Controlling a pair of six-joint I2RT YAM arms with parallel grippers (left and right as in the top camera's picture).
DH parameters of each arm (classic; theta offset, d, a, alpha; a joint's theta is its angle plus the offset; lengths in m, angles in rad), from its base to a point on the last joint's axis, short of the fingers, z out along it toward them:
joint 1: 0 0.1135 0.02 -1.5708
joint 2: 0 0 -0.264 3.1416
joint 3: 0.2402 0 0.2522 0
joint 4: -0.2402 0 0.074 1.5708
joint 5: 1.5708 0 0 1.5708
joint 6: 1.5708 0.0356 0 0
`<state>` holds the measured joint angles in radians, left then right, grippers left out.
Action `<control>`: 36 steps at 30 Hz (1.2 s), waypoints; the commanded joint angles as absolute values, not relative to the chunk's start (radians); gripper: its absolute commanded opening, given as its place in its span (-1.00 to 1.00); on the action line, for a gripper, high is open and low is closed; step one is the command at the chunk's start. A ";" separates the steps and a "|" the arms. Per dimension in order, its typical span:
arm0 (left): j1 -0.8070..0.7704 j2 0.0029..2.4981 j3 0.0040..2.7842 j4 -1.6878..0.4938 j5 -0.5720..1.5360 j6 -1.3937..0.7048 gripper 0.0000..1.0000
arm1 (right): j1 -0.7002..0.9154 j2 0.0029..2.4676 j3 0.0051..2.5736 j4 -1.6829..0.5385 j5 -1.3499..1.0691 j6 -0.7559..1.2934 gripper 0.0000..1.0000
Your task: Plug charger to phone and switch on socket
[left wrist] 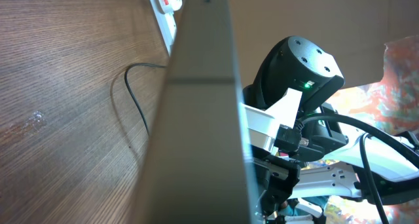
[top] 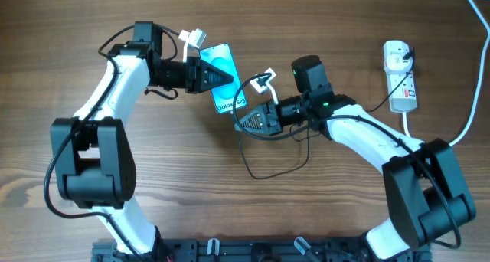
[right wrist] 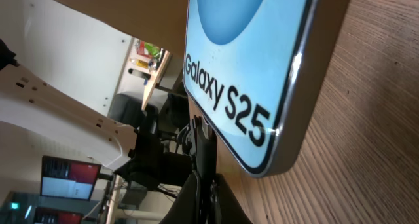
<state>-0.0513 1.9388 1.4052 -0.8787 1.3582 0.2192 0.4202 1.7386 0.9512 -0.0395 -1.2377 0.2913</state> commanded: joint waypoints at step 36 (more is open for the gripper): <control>-0.054 1.913 1.407 -0.874 1.366 0.206 -0.91 | 0.411 1.724 0.955 -0.026 -1.203 0.325 -0.91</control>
<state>-0.0513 1.9388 1.4052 -0.8703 1.3537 0.1970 0.4156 1.7386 0.9512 -0.0471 -1.2224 0.3176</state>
